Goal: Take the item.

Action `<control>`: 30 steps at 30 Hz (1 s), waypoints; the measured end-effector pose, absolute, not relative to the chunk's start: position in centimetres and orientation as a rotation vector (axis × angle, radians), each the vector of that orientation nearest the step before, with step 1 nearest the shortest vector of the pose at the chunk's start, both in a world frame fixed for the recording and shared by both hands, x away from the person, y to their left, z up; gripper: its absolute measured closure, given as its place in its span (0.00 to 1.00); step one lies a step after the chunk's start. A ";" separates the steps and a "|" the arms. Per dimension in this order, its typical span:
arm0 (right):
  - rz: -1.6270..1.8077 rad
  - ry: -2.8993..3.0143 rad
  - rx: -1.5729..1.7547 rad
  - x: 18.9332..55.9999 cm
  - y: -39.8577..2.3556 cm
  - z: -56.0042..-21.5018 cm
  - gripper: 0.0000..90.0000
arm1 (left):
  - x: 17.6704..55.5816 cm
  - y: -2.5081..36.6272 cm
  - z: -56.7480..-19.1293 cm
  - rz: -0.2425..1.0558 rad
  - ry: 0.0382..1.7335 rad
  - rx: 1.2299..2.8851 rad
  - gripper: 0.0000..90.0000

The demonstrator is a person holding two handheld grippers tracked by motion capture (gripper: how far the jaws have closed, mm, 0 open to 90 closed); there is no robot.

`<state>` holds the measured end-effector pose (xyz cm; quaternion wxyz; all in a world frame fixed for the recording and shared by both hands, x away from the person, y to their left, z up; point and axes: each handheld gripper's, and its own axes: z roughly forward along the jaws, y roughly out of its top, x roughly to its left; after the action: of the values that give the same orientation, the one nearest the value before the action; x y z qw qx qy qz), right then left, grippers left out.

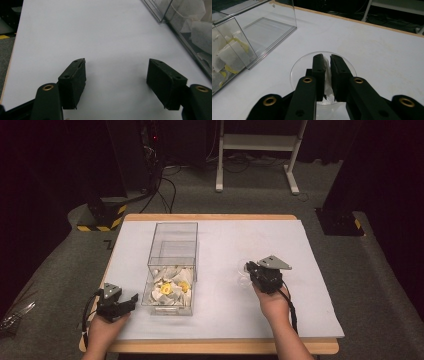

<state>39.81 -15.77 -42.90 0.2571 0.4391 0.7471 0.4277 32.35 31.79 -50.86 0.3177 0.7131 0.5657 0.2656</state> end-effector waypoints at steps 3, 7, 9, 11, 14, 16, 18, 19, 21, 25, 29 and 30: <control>1.168 2.017 1.193 39.8 -15.7 -42.8 0.85 | 32.4 31.8 -50.9 0.699 1.489 1.876 0.36; 1.183 2.014 1.187 39.5 -15.7 -42.5 0.79 | 32.4 31.8 -50.9 0.699 1.488 1.876 0.35; 1.188 2.018 1.188 39.2 -15.7 -42.4 0.73 | 32.4 31.8 -50.9 0.699 1.488 1.877 0.35; 1.197 2.012 1.190 39.0 -15.9 -42.2 0.66 | 32.4 31.8 -50.9 0.700 1.488 1.877 0.35; 1.207 2.009 1.197 38.7 -16.1 -42.0 0.56 | 32.4 31.8 -50.9 0.700 1.488 1.876 0.36; 1.206 2.006 1.198 38.3 -16.3 -42.0 0.48 | 32.4 31.8 -50.9 0.701 1.489 1.875 0.36; 1.203 2.004 1.203 38.1 -16.4 -42.0 0.40 | 32.4 31.8 -50.9 0.702 1.489 1.875 0.36; 1.201 2.001 1.202 38.0 -16.5 -42.1 0.36 | 32.4 31.8 -50.9 0.702 1.489 1.876 0.35; 1.197 1.995 1.205 37.7 -16.6 -42.2 0.31 | 32.4 31.8 -50.9 0.702 1.489 1.875 0.35; 1.179 1.983 1.208 37.2 -16.9 -42.5 0.24 | 32.3 31.8 -50.9 0.701 1.490 1.875 0.36; 1.164 1.989 1.213 36.8 -17.3 -43.1 0.22 | 32.4 31.8 -50.9 0.702 1.490 1.873 0.36; 1.158 1.993 1.215 36.7 -17.4 -43.2 0.21 | 32.3 31.8 -50.9 0.701 1.489 1.875 0.36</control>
<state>36.72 -17.40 -43.24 0.2649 0.4499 0.7375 0.4285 32.35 31.77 -50.87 0.3179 0.7125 0.5659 0.2665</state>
